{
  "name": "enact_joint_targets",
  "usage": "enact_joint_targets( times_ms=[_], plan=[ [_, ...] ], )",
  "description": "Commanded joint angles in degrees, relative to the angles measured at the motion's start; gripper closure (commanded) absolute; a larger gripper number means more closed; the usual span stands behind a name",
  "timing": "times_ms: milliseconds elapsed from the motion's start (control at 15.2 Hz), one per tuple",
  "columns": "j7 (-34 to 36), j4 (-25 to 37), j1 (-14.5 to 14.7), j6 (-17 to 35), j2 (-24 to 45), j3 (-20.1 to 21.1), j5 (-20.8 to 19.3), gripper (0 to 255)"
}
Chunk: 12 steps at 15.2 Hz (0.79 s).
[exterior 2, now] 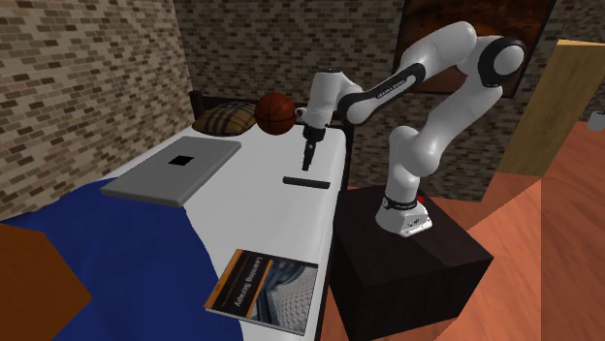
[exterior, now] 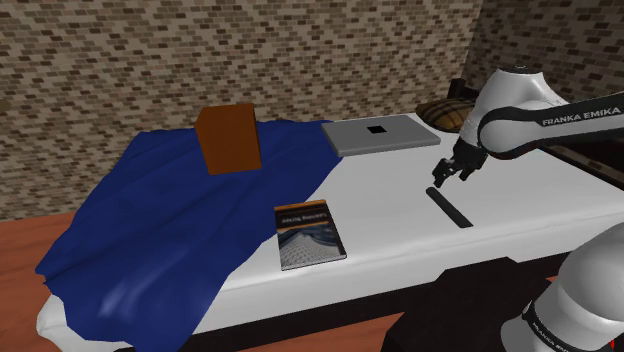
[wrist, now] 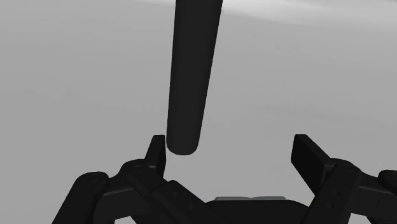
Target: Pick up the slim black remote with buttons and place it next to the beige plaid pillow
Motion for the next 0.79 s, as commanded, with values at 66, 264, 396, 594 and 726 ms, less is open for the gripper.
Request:
enact_joint_targets(
  times_ms=[66,264,396,594,726],
  plan=[
    [3.0,-3.7,-2.8,7.9,3.7,0.2,-1.5,0],
    [5.4,-5.5,-5.3,14.2,8.1,0.5,-2.9,0],
    [5.6,-5.8,-5.5,16.6,10.2,0.5,-3.2,0],
    [5.9,-6.1,-5.9,20.3,13.6,0.5,-3.7,0],
    [6.2,-6.2,-6.3,23.5,16.6,0.6,-4.2,0]
  ],
)
